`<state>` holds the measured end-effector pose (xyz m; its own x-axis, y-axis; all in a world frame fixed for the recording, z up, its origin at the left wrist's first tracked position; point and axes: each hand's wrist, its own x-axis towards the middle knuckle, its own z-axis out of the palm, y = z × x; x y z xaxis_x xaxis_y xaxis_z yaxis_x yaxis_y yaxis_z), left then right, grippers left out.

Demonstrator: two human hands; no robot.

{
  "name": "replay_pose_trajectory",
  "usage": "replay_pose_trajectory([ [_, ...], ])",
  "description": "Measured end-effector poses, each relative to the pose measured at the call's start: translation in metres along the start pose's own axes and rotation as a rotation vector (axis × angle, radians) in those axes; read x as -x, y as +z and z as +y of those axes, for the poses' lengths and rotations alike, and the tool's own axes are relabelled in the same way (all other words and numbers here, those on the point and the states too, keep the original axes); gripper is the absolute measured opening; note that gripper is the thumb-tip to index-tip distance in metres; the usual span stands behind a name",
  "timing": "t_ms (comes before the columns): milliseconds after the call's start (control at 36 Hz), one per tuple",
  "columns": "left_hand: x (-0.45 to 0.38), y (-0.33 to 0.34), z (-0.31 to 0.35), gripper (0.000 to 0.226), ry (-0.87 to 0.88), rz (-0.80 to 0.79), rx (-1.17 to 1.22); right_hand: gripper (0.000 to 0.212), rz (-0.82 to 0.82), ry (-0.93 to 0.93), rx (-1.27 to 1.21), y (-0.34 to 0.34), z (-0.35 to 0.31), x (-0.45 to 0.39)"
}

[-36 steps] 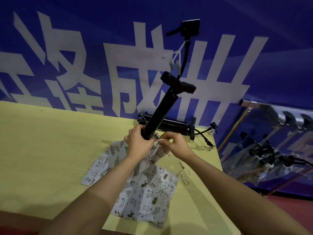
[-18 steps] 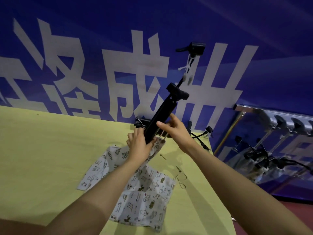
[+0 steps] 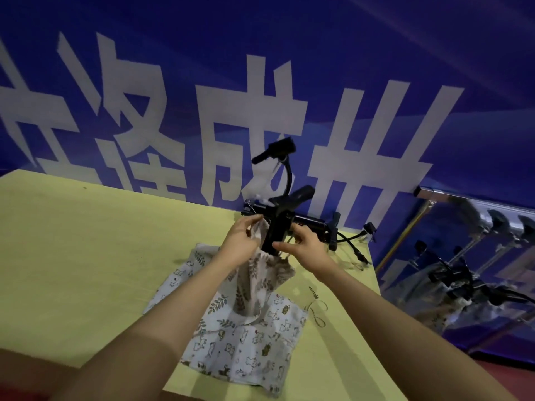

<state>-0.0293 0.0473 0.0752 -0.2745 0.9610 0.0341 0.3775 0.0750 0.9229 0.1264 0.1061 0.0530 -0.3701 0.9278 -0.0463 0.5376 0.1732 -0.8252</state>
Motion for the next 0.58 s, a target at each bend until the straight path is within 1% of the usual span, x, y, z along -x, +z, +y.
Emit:
replay_pose_trajectory([
  [56, -0.001, -0.003, 0.001, 0.048, 0.014, 0.008, 0.06, 0.091, -0.002, -0.001, 0.008, 0.004, 0.005, -0.003],
  [83, 0.0, -0.005, 0.001, 0.05, 0.018, 0.004, 0.092, 0.092, -0.002, -0.003, 0.02, 0.005, 0.007, -0.005],
  [111, 0.0, -0.006, 0.001, 0.053, 0.026, -0.006, 0.122, 0.089, -0.008, -0.007, 0.038, 0.004, 0.004, -0.003],
  [194, 0.003, -0.007, 0.005, 0.062, 0.128, -0.024, 0.191, 0.062, -0.03, -0.046, 0.079, 0.001, -0.003, -0.001],
  [250, 0.006, -0.01, 0.014, 0.068, 0.218, -0.016, 0.261, 0.056, -0.025, -0.078, 0.098, 0.001, -0.009, -0.001],
  [278, 0.005, -0.01, 0.019, 0.067, 0.248, -0.012, 0.277, 0.055, -0.026, -0.081, 0.108, 0.001, -0.01, -0.002],
  [361, 0.007, -0.006, 0.035, 0.04, 0.318, 0.006, 0.187, 0.056, -0.049, -0.075, 0.108, 0.003, -0.011, -0.004],
  [472, 0.006, -0.005, 0.045, 0.031, 0.315, 0.077, 0.041, 0.054, -0.121, -0.1, 0.116, -0.006, -0.013, -0.002],
  [500, 0.005, -0.005, 0.046, 0.028, 0.313, 0.086, 0.001, 0.048, -0.125, -0.116, 0.153, -0.01, -0.015, -0.001],
  [528, 0.003, -0.004, 0.046, 0.026, 0.313, 0.083, -0.05, 0.041, -0.105, -0.13, 0.2, -0.013, -0.016, -0.001],
  [583, 0.001, -0.004, 0.05, 0.024, 0.313, 0.075, -0.105, 0.039, 0.015, -0.169, 0.304, -0.019, -0.016, 0.0],
])
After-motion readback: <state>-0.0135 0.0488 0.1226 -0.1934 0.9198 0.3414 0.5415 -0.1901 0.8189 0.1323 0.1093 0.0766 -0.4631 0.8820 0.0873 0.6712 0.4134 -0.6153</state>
